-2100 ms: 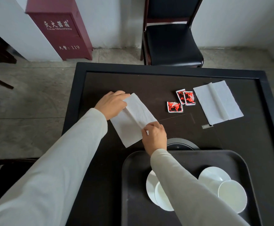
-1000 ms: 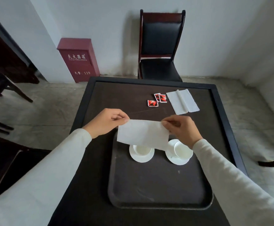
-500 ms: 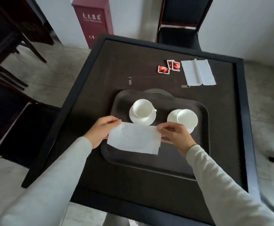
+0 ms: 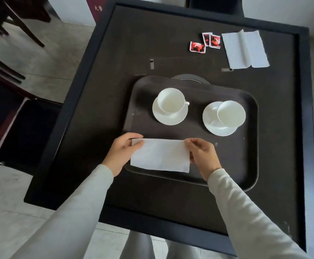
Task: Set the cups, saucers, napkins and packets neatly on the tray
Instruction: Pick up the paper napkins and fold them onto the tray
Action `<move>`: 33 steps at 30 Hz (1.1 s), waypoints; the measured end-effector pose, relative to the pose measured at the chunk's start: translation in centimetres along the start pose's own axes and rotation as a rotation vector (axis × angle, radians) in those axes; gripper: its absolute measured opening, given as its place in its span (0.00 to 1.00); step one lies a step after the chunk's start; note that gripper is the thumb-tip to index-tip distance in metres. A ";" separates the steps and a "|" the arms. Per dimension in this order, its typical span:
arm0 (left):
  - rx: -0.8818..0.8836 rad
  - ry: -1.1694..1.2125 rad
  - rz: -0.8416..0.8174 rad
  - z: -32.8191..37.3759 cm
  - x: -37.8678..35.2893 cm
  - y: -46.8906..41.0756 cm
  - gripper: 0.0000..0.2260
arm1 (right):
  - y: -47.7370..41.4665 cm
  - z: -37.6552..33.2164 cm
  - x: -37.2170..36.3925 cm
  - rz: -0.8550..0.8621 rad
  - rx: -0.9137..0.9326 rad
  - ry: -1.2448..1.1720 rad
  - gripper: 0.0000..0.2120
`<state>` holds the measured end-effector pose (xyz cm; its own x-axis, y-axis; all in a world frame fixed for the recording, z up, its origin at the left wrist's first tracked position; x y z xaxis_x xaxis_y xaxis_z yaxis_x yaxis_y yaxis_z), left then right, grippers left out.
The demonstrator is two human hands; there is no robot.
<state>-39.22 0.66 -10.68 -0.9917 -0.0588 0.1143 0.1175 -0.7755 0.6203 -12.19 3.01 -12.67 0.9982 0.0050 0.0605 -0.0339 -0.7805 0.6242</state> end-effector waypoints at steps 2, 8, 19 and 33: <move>-0.037 -0.058 0.056 0.5 0.5 -0.9 0.09 | -0.7 0.2 0.0 0.067 0.010 0.059 0.07; -0.165 -0.399 0.180 2.0 1.1 -3.2 0.11 | -2.2 -0.7 0.5 0.248 0.077 0.356 0.05; -0.223 -0.552 0.271 2.6 1.4 -3.0 0.08 | -2.0 -1.8 0.0 0.274 0.209 0.775 0.15; -0.412 -0.628 0.298 11.7 1.8 -1.7 0.04 | 3.6 -9.2 3.7 0.387 0.456 0.882 0.16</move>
<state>-40.64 9.21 -2.47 -0.6929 -0.0299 0.7204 0.2220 -0.9594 0.1737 -9.05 5.95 -3.06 0.5279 0.0150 0.8492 -0.1361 -0.9854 0.1020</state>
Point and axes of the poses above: each hand's wrist, its own y-axis away from the middle knuckle, its own x-axis out of the back of the hand, z = x × y, the point moved 8 cm from there along -y, towards the middle knuckle
